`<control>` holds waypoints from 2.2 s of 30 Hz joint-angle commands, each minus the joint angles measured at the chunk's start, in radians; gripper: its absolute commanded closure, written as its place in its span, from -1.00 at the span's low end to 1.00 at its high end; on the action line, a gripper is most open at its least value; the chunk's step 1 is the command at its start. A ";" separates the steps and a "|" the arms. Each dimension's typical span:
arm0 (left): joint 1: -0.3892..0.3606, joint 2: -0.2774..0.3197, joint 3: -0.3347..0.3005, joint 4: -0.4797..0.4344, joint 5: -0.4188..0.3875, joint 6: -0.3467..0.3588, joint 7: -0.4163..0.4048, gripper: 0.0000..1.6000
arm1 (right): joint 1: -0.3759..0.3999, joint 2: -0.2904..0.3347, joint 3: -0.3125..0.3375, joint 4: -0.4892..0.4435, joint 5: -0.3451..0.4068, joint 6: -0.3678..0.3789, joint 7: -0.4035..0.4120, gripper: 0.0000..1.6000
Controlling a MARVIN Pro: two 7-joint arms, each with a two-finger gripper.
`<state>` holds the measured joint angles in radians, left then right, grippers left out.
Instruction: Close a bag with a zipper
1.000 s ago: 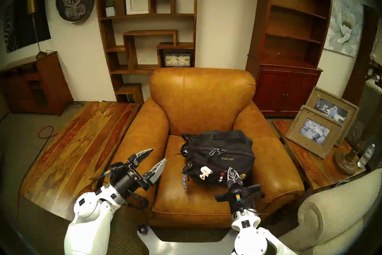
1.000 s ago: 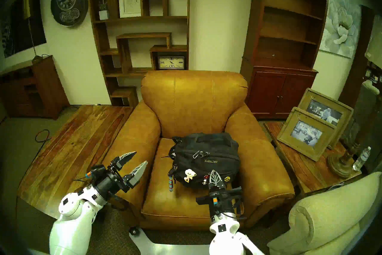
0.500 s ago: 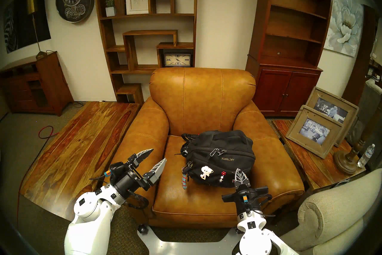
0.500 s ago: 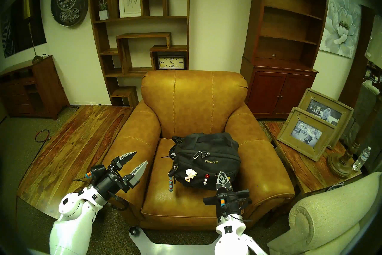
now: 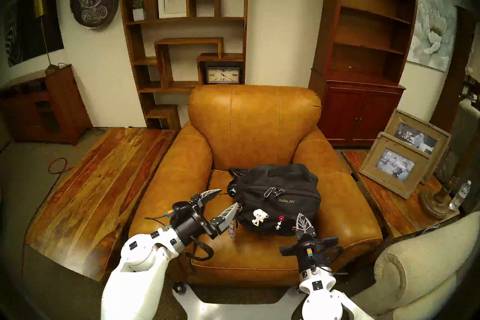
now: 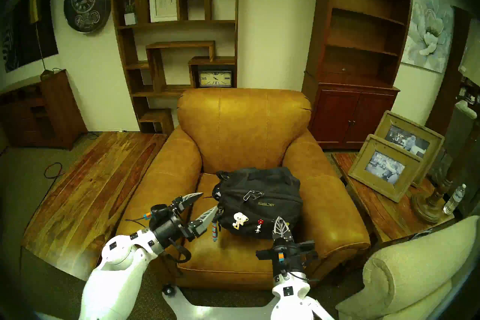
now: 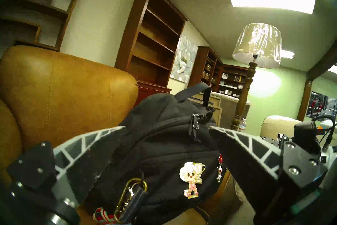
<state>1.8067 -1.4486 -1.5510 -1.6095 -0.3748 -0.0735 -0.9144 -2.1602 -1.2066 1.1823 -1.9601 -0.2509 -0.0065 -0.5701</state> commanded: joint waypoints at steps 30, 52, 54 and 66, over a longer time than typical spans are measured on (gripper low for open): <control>-0.420 -0.051 0.132 0.393 0.283 -0.221 -0.038 -1.00 | -0.025 -0.002 0.053 -0.043 0.011 -0.025 -0.003 1.00; -0.520 -0.058 0.094 0.563 0.242 -0.358 -0.096 0.72 | 0.048 -0.060 0.122 0.079 0.006 -0.053 -0.070 1.00; -0.524 -0.057 0.089 0.568 0.240 -0.362 -0.102 0.71 | 0.056 -0.063 0.129 0.093 0.001 -0.057 -0.076 1.00; -0.526 -0.054 0.063 0.570 0.233 -0.356 -0.111 0.69 | 0.111 -0.076 0.181 0.202 -0.005 -0.130 -0.107 1.00</control>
<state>1.3188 -1.5037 -1.4582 -1.0173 -0.1120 -0.4227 -1.0306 -2.0949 -1.2721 1.3243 -1.7957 -0.2575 -0.0884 -0.6330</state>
